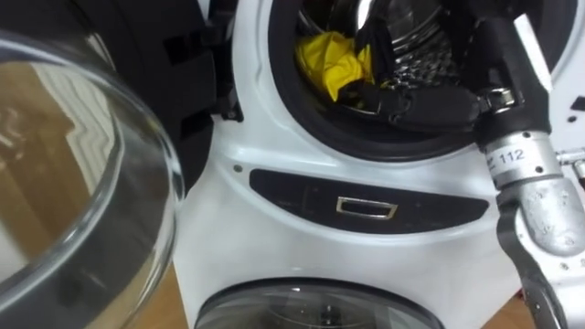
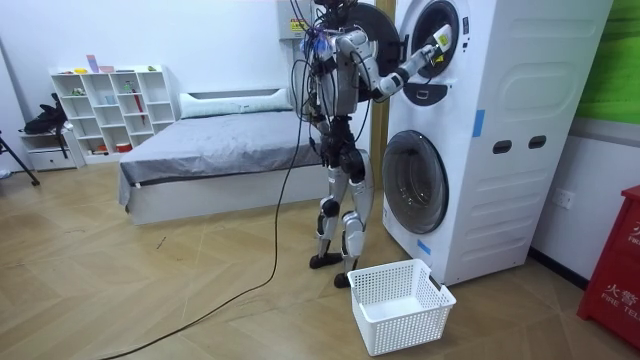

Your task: Pick clothes from washing machine

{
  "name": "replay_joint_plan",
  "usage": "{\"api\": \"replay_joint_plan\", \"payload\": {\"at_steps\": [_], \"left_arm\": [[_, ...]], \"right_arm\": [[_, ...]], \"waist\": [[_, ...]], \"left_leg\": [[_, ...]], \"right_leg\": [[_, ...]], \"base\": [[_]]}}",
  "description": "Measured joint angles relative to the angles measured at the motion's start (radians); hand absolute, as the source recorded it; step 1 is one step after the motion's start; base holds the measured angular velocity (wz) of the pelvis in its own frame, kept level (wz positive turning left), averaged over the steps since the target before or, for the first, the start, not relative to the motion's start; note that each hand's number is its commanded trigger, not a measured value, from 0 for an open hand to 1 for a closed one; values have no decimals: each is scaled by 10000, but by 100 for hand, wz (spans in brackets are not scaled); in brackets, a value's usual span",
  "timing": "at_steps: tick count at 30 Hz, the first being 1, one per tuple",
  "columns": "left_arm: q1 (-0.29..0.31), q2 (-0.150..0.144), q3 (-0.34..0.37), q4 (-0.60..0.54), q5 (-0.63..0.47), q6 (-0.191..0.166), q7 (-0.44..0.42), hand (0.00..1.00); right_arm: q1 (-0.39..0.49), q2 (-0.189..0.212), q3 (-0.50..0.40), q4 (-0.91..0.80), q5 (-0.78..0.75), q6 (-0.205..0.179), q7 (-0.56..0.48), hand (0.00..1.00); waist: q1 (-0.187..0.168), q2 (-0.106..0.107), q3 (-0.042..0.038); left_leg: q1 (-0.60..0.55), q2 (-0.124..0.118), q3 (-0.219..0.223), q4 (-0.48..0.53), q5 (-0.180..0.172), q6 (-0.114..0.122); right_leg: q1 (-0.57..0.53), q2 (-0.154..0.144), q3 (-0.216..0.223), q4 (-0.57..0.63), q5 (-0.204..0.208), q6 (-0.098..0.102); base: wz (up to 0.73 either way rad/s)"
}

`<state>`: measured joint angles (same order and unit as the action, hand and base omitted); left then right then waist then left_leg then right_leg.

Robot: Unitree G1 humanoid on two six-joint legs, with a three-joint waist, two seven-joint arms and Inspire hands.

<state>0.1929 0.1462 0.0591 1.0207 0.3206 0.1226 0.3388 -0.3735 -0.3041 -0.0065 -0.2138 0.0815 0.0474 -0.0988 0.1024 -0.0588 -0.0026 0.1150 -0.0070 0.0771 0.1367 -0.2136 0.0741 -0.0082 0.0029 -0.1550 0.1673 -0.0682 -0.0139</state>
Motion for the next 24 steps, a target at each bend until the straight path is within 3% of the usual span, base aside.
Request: {"api": "replay_joint_plan", "payload": {"at_steps": [6, 8, 11, 14, 17, 24], "left_arm": [[91, 30, 211, -8, -10, 220, -50, 0], [98, 22, 289, -56, -1, 248, -52, 0], [189, 67, 401, -186, 55, 252, -57, 0], [180, 58, 404, -293, 463, 261, -59, 0], [193, 74, 392, -440, 453, 379, -61, 0], [131, 232, 582, -813, 469, 564, -373, 0]], "right_arm": [[-172, -291, 2, 122, 17, 206, -4, 0], [-312, -456, 1, 323, 205, 214, 34, 0], [-1129, -570, 5, 932, 358, 548, 154, 0], [-2100, -1070, 12, 1929, 496, 566, 364, 0], [-3049, -1595, 168, 3434, 483, 667, 599, 0], [-3446, -1670, 671, 4560, -299, 852, 1356, 0]], "waist": [[-1, -28, 17], [-68, -85, 18], [-181, -270, 47], [-151, -513, 31], [-80, -683, -28], [428, -728, 50]], "left_leg": [[-11, -1, -44, -19, -1, 3], [-47, -16, -162, -18, -1, 3], [-63, -34, -310, 18, 1, 3], [-136, -40, -386, 146, 0, 0], [-148, -41, -526, 156, 0, 0], [-148, -54, -557, 148, -1, 2]], "right_leg": [[-6, 0, 40, 1, -1, 1], [9, -30, -123, 11, -8, 10], [65, -80, -414, 25, -61, 12], [63, -143, -527, 16, -95, -14], [107, -127, -702, 20, -94, -14], [108, -152, -803, 9, -95, -14]], "base": [[2], [16], [14], [9], [13], [1]]}}
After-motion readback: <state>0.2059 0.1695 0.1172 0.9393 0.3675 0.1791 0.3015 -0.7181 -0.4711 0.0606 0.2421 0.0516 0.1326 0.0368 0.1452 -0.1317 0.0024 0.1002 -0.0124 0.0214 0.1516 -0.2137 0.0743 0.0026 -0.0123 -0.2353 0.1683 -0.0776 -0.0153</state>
